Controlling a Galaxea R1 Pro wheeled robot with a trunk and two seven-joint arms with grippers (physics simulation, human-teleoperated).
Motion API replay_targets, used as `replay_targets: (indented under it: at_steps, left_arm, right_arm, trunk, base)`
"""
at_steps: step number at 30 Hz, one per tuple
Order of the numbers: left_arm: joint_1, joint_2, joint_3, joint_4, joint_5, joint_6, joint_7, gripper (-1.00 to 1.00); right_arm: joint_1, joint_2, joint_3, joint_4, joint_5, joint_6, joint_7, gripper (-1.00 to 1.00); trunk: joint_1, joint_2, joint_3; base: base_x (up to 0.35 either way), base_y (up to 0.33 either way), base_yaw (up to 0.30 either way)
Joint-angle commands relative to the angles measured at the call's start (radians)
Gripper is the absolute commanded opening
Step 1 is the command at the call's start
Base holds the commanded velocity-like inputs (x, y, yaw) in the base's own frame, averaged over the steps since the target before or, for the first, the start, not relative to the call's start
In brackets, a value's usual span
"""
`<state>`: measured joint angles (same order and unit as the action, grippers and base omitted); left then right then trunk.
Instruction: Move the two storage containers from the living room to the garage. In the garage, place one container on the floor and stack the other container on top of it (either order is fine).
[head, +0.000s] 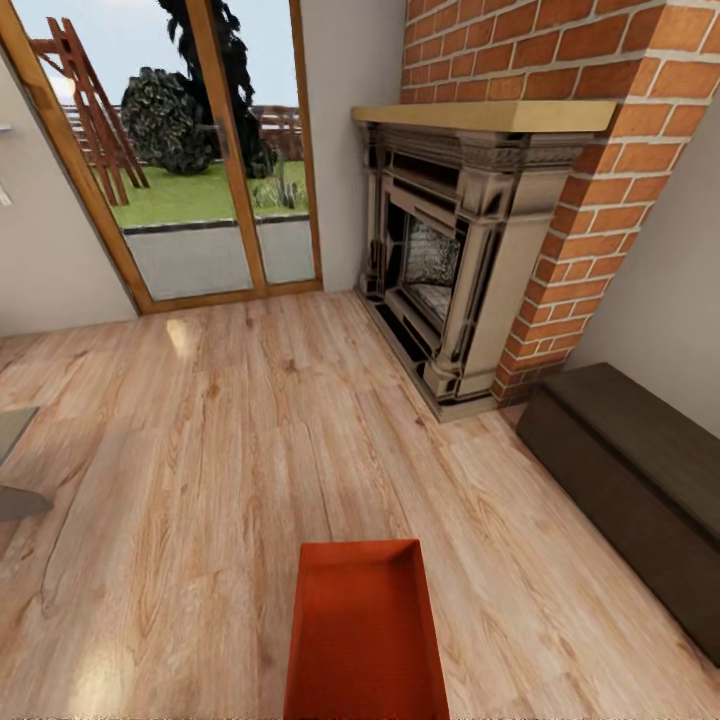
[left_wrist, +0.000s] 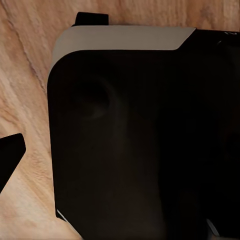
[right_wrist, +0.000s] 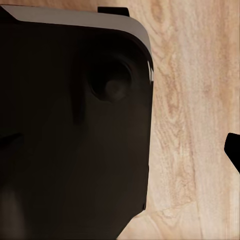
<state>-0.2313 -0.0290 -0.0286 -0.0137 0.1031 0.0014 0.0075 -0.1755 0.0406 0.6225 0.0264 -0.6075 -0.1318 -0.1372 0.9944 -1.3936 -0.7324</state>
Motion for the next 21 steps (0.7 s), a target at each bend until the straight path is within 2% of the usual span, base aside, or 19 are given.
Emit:
replay_targets:
  at_steps: [1, 21]
  left_arm:
    - [0.000, 0.000, -0.004, 0.000, 0.010, 0.000, 0.001, 1.00]
    - [0.000, 0.000, -0.004, 0.000, 0.010, 0.000, 0.001, 1.00]
  right_arm:
    - [-0.001, 0.001, 0.008, 0.003, -0.008, -0.005, -0.001, 1.00]
    - [-0.001, 0.001, 0.008, 0.003, -0.008, -0.005, -0.001, 1.00]
  trunk:
    - [0.000, 0.000, -0.002]
    - [0.000, 0.000, -0.035]
  base:
    - [0.000, 0.000, 0.000]
    - [0.000, 0.000, 0.000]
